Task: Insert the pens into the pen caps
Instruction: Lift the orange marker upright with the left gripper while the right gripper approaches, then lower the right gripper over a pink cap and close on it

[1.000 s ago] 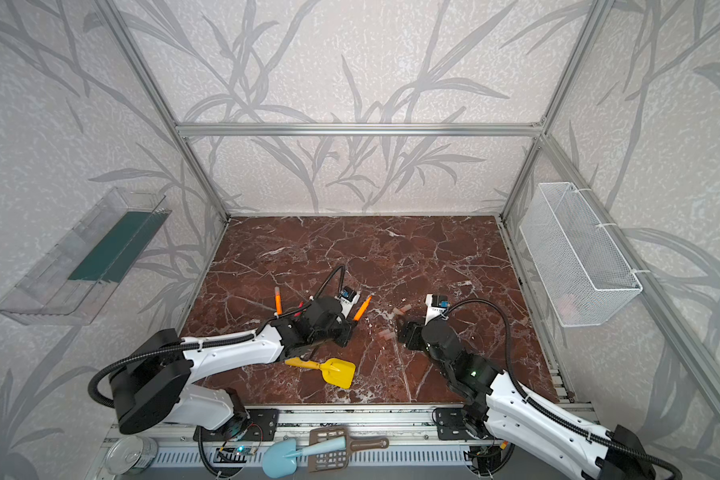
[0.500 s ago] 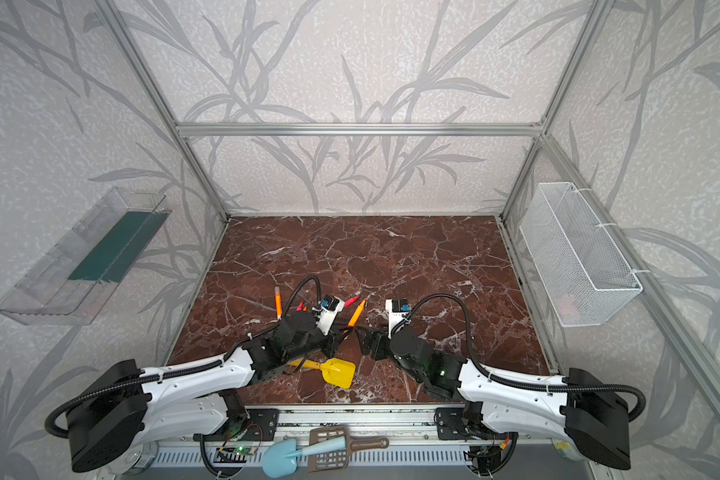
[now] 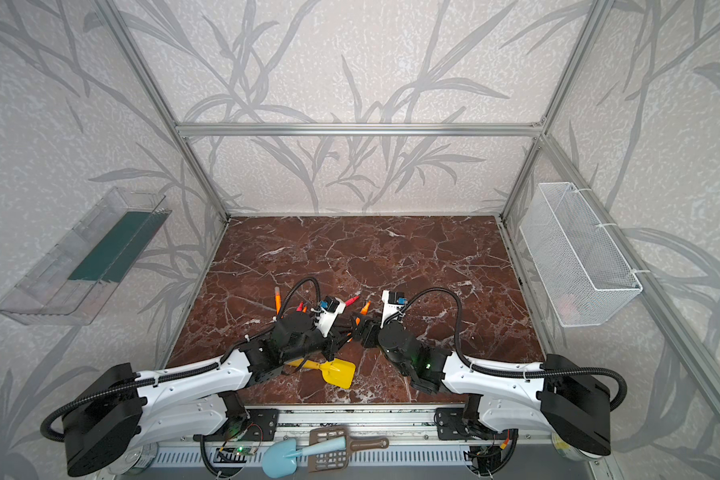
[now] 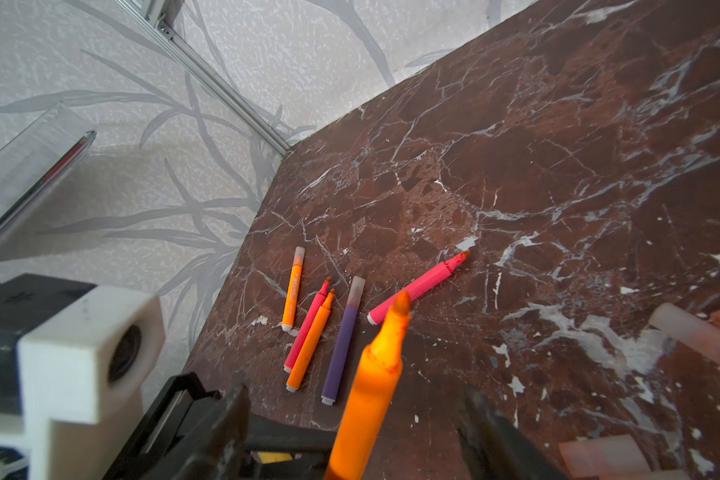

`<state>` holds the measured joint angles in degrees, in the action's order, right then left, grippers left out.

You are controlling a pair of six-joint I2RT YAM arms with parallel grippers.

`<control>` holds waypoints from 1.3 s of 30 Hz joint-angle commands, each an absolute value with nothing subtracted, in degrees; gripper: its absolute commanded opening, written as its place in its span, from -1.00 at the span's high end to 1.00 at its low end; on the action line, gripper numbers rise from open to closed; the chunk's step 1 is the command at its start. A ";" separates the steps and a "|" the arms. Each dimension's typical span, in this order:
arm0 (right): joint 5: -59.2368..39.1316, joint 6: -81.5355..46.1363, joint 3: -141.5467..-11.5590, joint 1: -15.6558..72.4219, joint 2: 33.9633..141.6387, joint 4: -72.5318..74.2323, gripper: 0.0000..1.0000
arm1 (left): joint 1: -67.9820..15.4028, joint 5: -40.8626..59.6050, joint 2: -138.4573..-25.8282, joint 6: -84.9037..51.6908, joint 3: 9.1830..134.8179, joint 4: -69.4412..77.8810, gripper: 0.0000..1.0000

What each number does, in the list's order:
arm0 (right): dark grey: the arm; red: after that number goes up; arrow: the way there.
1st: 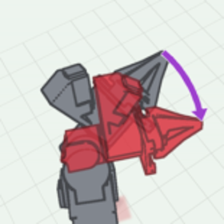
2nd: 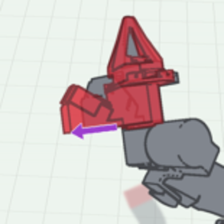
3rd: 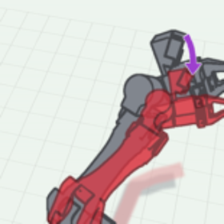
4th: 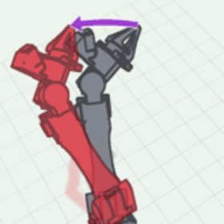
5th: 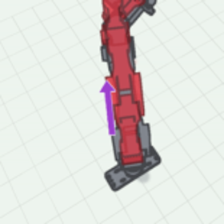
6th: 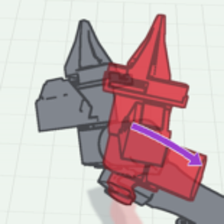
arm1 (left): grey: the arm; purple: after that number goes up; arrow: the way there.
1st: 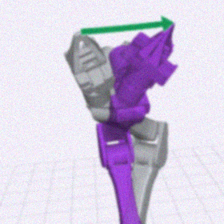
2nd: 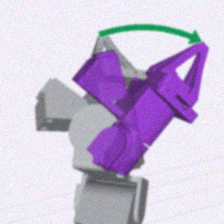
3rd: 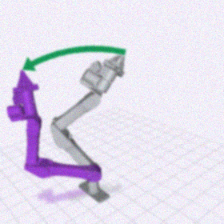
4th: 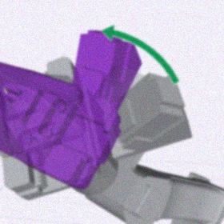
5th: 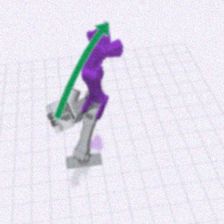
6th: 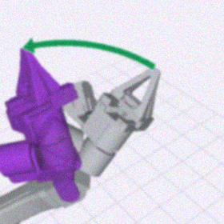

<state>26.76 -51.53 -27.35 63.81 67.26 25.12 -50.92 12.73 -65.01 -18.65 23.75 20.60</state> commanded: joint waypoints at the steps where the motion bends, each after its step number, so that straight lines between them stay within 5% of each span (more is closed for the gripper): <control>1: 29.19 -51.91 -29.90 63.98 68.91 27.51 -0.48 | -51.16 14.56 -64.13 -18.55 22.85 22.77 1.00; 5: 29.40 -51.24 -31.78 63.74 70.79 27.26 -0.36 | -51.15 15.18 -64.00 -18.46 22.90 22.85 1.00; 22: 27.08 -52.69 -33.17 61.35 72.78 25.12 0.98 | -51.38 16.13 -64.66 -17.76 22.86 23.01 0.92; 30: 21.56 -55.00 -33.40 61.85 75.50 27.72 1.00 | -51.33 15.67 -65.73 -18.09 22.68 24.71 0.29; 39: 20.08 -56.34 -32.41 63.30 77.59 33.02 1.00 | -51.33 15.15 -67.95 -17.84 22.85 26.30 0.23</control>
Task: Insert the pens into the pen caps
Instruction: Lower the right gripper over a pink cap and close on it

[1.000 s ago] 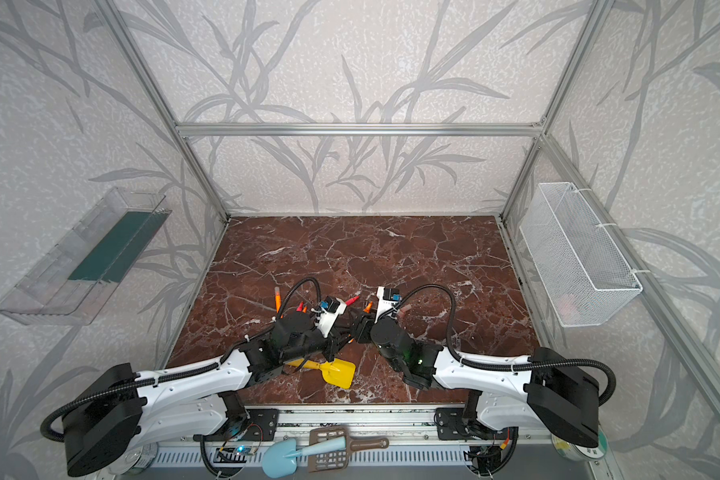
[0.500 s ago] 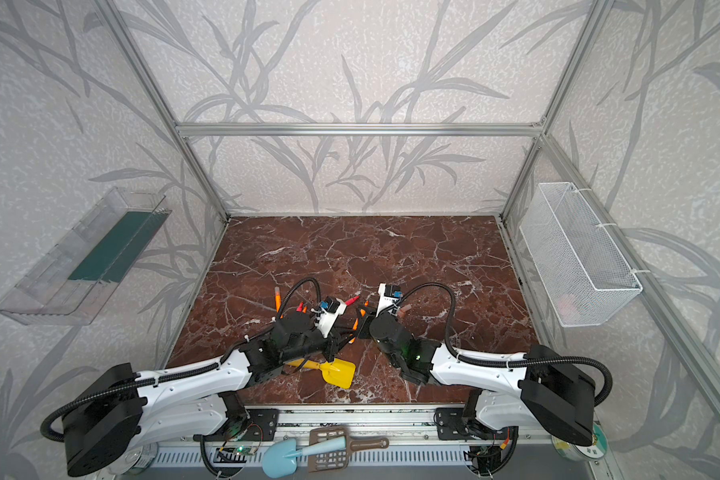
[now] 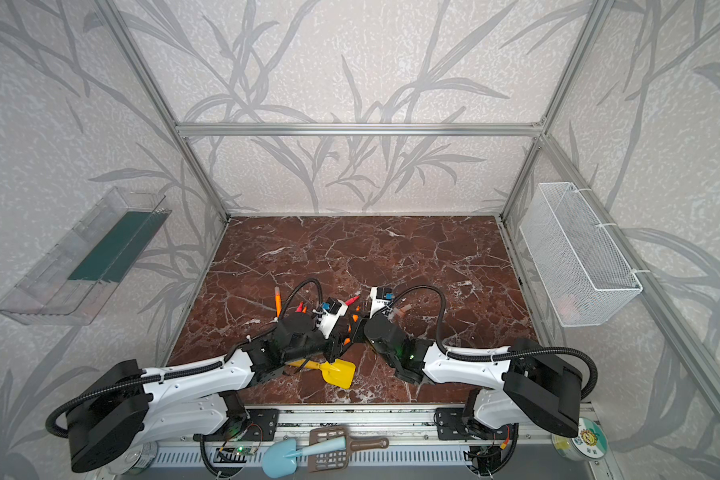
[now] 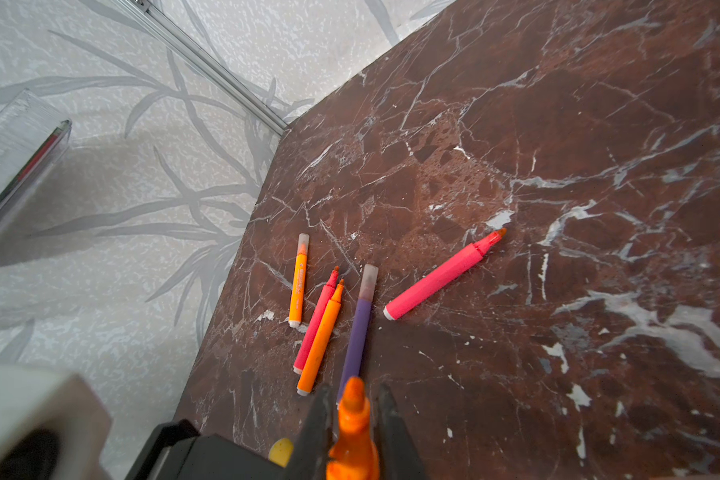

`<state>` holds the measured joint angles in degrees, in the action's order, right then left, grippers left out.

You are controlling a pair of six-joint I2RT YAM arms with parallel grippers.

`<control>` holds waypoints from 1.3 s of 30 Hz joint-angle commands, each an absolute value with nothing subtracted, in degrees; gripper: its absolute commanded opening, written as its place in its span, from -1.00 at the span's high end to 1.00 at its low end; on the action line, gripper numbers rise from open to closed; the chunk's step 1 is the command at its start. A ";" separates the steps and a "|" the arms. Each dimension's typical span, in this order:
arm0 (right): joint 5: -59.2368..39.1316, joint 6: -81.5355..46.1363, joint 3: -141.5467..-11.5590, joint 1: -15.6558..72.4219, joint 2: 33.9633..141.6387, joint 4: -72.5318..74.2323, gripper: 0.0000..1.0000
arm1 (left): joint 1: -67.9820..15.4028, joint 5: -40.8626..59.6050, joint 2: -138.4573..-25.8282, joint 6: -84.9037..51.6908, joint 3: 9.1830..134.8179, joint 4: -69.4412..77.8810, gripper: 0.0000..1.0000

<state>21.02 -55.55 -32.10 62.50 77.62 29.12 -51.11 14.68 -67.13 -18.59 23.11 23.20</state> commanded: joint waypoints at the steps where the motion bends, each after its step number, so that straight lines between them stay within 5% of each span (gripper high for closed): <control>1: 19.97 -56.34 -32.46 63.44 77.56 33.11 1.00 | -51.35 15.14 -68.37 -17.93 22.95 26.68 0.28; 8: 21.06 -56.36 -32.05 63.72 77.26 32.30 0.97 | -51.34 13.96 -68.88 -18.43 22.98 27.36 1.00; 13: 23.87 -54.87 -32.48 63.72 74.55 26.41 -0.07 | -51.24 9.94 -68.53 -18.98 22.43 27.01 1.00; 16: 28.10 -54.92 -31.30 63.72 70.94 20.08 -0.30 | -51.07 6.45 -68.30 -19.25 21.96 26.74 1.00; 26: 41.47 -60.81 -25.25 63.50 59.24 -2.14 -0.31 | -50.19 0.94 -67.59 -19.95 20.94 26.33 1.00; 39: 43.38 -64.77 -31.05 63.20 74.27 -12.03 -0.32 | -50.23 2.45 -66.05 -19.60 20.32 25.97 1.00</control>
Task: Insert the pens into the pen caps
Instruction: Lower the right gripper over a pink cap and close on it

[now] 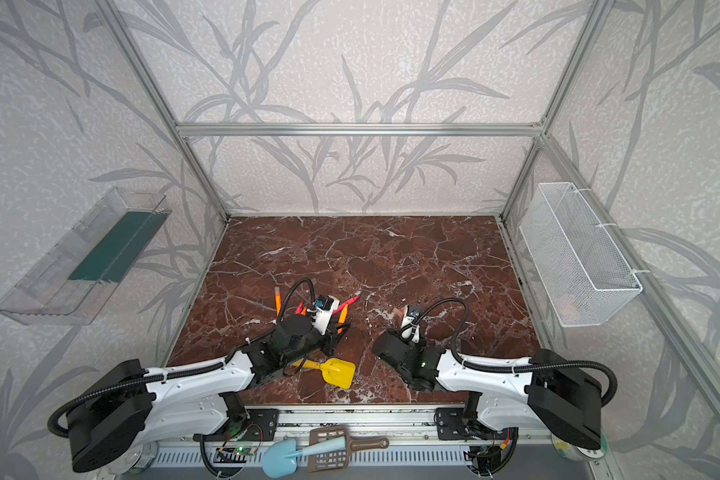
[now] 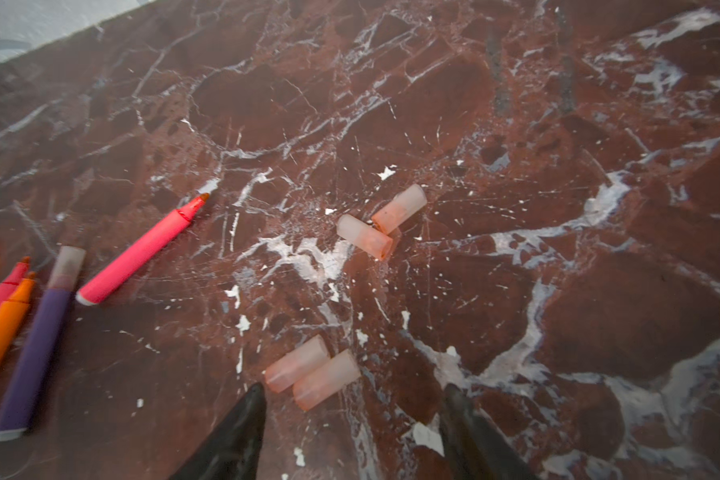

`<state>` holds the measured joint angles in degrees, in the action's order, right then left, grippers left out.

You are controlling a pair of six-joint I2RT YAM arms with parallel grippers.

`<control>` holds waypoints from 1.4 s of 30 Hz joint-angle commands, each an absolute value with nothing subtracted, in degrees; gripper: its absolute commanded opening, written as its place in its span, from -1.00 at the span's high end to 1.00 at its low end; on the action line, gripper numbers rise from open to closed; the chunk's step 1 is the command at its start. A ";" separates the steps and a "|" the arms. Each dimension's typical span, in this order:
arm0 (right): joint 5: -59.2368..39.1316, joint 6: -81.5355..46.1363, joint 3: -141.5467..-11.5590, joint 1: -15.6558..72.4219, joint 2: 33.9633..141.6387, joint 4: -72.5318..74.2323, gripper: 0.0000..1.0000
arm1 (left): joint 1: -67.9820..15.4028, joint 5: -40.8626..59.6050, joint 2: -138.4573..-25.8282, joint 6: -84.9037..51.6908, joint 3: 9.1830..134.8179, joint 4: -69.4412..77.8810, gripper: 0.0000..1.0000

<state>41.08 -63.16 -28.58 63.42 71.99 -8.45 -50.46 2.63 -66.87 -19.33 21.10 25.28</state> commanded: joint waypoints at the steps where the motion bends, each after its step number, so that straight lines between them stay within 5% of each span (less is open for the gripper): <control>1: 43.19 -64.77 -31.47 63.15 75.41 -12.04 -0.33 | -50.19 2.61 -66.03 -19.60 20.43 25.85 1.00; 29: 38.36 -63.72 -35.86 59.74 88.48 -10.08 -0.31 | -50.19 3.21 -65.43 -19.29 20.37 25.22 1.00; 33: 38.13 -64.07 -35.52 59.77 88.34 -10.32 -0.18 | -50.19 3.25 -65.47 -19.34 20.39 25.01 1.00; 37: 38.32 -64.68 -35.00 59.84 87.83 -11.10 0.20 | -50.19 3.30 -65.58 -19.33 20.41 25.05 1.00; 42: 38.91 -65.39 -34.16 59.84 87.36 -11.59 0.32 | -50.19 3.34 -65.68 -19.42 20.39 25.27 1.00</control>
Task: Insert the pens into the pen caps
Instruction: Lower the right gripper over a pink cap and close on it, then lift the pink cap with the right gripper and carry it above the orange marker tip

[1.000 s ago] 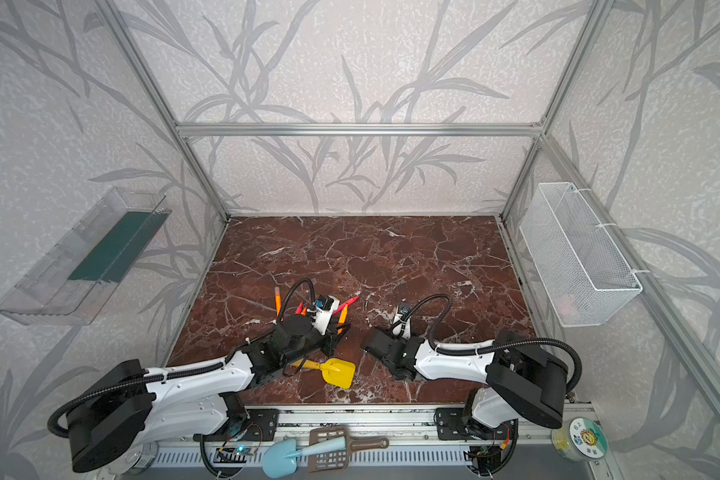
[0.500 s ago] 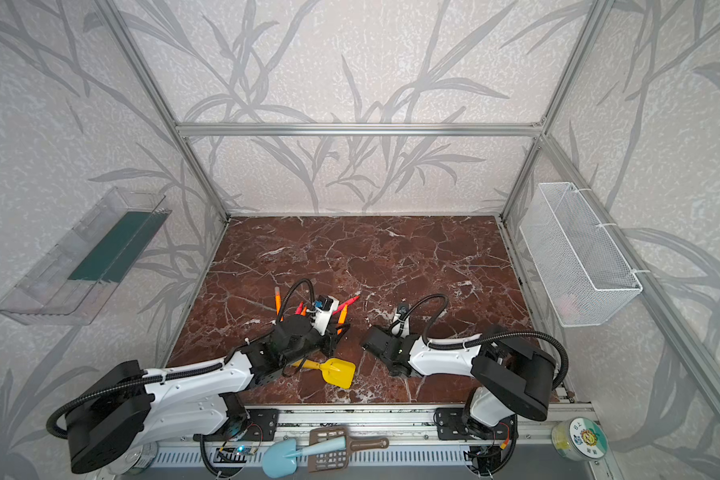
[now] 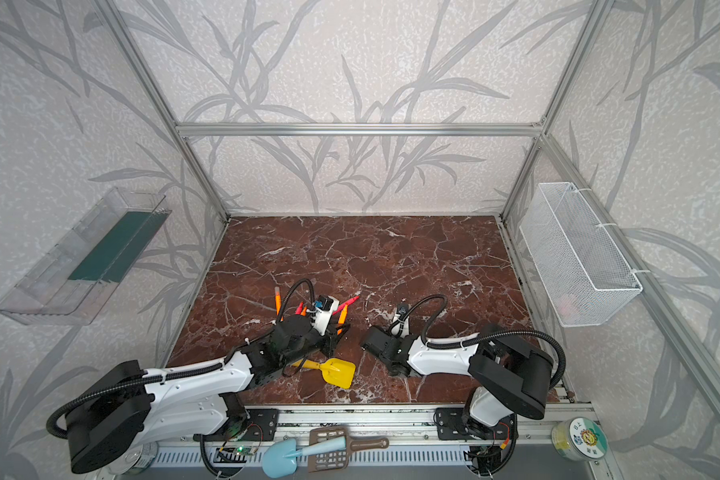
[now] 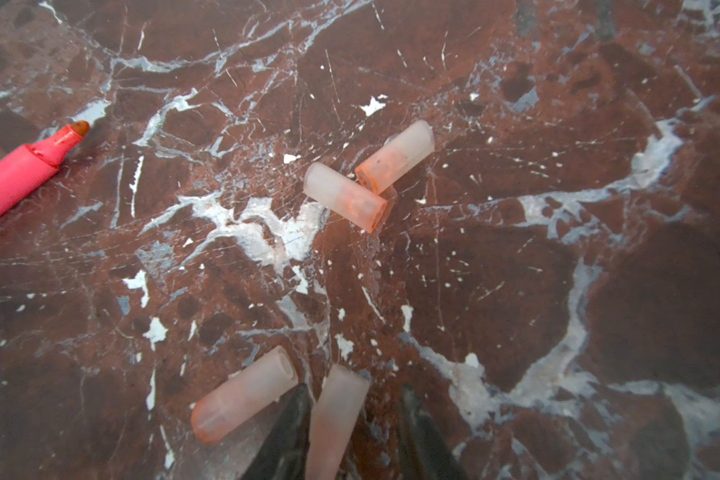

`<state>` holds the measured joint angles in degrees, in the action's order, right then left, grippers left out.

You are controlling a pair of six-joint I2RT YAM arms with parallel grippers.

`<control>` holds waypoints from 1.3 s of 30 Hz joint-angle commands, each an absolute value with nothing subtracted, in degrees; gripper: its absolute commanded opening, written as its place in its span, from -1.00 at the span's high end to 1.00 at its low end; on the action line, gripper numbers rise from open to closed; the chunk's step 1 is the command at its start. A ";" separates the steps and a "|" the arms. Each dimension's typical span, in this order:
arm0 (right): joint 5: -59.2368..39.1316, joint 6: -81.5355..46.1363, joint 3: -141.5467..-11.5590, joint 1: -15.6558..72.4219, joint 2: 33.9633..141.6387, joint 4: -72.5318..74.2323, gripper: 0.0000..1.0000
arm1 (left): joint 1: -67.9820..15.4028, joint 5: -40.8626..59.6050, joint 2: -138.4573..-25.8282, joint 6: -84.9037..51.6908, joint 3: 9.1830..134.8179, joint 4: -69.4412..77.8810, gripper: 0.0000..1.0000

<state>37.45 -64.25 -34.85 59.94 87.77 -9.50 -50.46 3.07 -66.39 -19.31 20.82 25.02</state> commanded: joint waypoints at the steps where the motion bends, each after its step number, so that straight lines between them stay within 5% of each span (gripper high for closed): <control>1: 38.97 -65.39 -34.18 59.73 87.45 -11.78 0.33 | -50.19 3.38 -65.66 -19.42 20.44 25.26 1.00; 20: 34.98 -61.90 -36.00 54.46 91.24 -12.22 0.35 | -50.19 3.60 -65.24 -19.17 20.71 24.65 1.00; 26: 34.14 -61.74 -35.73 54.49 91.10 -11.36 0.54 | -50.19 3.43 -65.36 -19.07 20.67 24.70 1.00; 39: 29.89 -62.22 -35.08 54.49 88.98 -11.20 0.43 | -50.20 3.63 -65.20 -19.07 20.66 24.42 1.00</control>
